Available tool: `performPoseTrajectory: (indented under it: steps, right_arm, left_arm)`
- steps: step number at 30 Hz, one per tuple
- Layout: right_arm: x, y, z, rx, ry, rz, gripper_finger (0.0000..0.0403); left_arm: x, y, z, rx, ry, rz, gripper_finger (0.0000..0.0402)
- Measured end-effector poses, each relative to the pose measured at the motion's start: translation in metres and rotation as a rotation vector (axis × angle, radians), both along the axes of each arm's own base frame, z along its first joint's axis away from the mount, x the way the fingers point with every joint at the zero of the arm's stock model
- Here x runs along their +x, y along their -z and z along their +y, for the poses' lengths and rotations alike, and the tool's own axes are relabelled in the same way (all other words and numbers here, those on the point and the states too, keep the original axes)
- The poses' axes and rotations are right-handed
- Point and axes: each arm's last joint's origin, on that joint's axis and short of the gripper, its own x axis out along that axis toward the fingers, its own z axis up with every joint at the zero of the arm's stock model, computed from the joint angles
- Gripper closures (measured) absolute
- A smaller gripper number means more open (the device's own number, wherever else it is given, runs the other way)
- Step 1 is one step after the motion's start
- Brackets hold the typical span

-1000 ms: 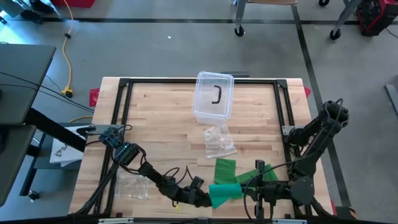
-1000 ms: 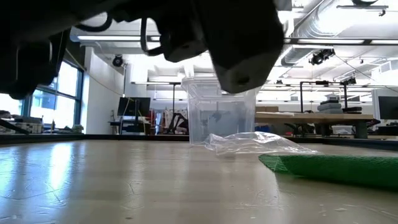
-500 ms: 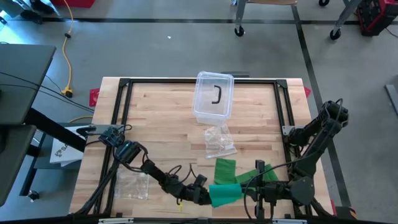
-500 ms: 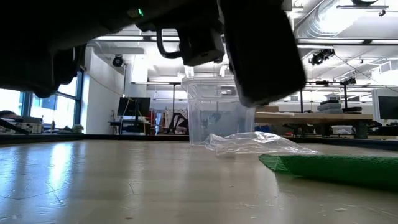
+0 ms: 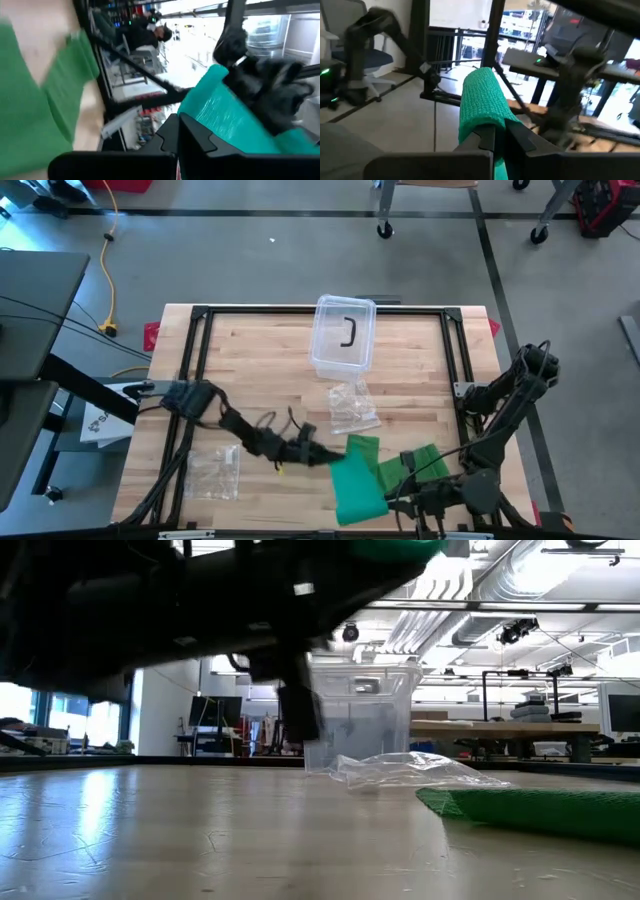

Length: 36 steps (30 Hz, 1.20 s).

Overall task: Roll bandage
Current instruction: Roll the blue bandage

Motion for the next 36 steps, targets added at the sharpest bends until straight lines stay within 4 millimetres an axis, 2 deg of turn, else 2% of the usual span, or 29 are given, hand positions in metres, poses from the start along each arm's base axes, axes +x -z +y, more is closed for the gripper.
performPoseTrajectory:
  steps: [4, 11, 16, 20, 22, 25, 29, 32, 36]
  right_arm:
    - [0.008, 0.017, 0.009, 0.018, -0.045, 0.044, 0.0399]
    - [0.028, 0.054, 0.022, 0.091, -0.201, 0.169, 0.0399]
    - [0.033, 0.082, 0.033, 0.129, -0.234, 0.258, 0.0399]
    - [0.037, 0.094, 0.036, 0.137, -0.213, 0.273, 0.0399]
    - [0.039, 0.094, 0.034, 0.133, -0.15, 0.254, 0.0399]
    - [0.047, 0.095, 0.025, 0.116, -0.06, 0.246, 0.0399]
    - [0.06, 0.099, 0.01, 0.1, -0.003, 0.264, 0.0399]
    - [0.065, 0.11, -0.002, 0.093, 0.036, 0.281, 0.0399]
    - [0.07, 0.113, -0.01, 0.125, 0.068, 0.283, 0.0399]
  left_arm:
    - [-0.021, -0.029, 0.028, 0.09, -0.036, 0.014, 0.0401]
    - [-0.047, -0.071, 0.064, 0.273, -0.074, 0.255, 0.0401]
    - [-0.07, -0.108, 0.083, 0.395, -0.13, 0.345, 0.0401]
    - [-0.089, -0.131, 0.091, 0.438, -0.18, 0.365, 0.0401]
    - [-0.096, -0.14, 0.09, 0.444, -0.189, 0.341, 0.0401]
    - [-0.101, -0.153, 0.079, 0.468, -0.166, 0.292, 0.0401]
    - [-0.101, -0.182, 0.056, 0.523, -0.112, 0.19, 0.0401]
    - [-0.101, -0.208, 0.037, 0.618, -0.08, 0.106, 0.0401]
    - [-0.105, -0.238, 0.012, 0.714, -0.046, 0.012, 0.0401]
